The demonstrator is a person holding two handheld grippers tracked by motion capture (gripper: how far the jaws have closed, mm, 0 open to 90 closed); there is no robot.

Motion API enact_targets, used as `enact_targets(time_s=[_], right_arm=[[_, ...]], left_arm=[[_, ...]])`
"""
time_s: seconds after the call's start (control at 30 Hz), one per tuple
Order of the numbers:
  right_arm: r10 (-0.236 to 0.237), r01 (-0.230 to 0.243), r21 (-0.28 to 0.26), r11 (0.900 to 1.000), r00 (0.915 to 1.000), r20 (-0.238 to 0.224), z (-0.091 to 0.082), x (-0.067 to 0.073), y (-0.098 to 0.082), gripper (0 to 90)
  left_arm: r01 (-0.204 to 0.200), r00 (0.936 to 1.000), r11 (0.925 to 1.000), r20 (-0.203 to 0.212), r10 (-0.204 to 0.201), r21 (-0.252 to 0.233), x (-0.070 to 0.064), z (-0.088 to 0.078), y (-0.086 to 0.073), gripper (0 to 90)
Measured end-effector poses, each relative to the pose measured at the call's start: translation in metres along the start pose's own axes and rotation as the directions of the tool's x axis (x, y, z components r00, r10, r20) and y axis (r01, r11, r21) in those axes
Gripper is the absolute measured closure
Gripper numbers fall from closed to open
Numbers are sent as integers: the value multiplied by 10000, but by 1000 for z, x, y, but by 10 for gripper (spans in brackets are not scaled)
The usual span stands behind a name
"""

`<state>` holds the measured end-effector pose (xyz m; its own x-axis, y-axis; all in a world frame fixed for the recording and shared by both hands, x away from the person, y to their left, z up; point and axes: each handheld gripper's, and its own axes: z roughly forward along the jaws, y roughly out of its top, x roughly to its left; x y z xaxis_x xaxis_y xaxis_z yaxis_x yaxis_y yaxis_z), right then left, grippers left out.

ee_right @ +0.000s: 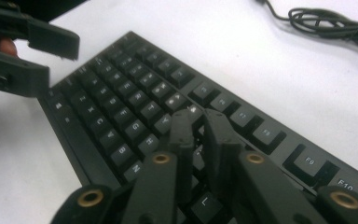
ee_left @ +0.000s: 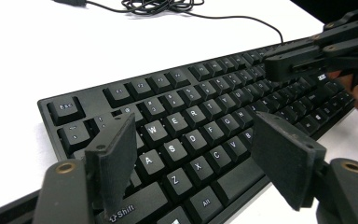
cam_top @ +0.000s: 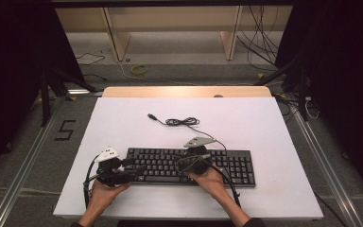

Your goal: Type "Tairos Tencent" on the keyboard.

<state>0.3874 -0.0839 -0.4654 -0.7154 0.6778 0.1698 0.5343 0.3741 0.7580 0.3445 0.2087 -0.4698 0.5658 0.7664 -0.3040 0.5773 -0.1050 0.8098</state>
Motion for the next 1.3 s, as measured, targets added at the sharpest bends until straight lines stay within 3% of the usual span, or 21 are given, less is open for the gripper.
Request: enact_targets(time_s=[0.5, 0.53, 0.57, 1.0, 1.17, 1.3], right_arm=[[63, -67, 243, 9997, 9999, 132, 7, -2, -1, 900], [63, -67, 243, 9997, 9999, 132, 7, -2, -1, 900], [82, -92, 591, 9982, 9998, 175, 16, -2, -4, 900], [-14, 0, 563, 9984, 9997, 263, 17, -1, -6, 900], [59, -70, 514, 9987, 9997, 222, 16, -1, -6, 900], [402, -404, 311, 9987, 9992, 57, 11, -3, -5, 855]], left_arm=[[-144, 9995, 9995, 285, 152, -277, -3, -3, -1, 283], [-144, 9995, 9995, 285, 152, -277, -3, -3, -1, 250], [-144, 9995, 9995, 285, 152, -277, -3, -3, -1, 250], [-164, 9996, 9994, 244, 171, -320, -3, -4, -1, 248], [-221, 9995, 9993, 219, 228, -290, -3, -4, 0, 250], [-249, 9994, 9993, 239, 255, -279, -3, -3, 0, 254]])
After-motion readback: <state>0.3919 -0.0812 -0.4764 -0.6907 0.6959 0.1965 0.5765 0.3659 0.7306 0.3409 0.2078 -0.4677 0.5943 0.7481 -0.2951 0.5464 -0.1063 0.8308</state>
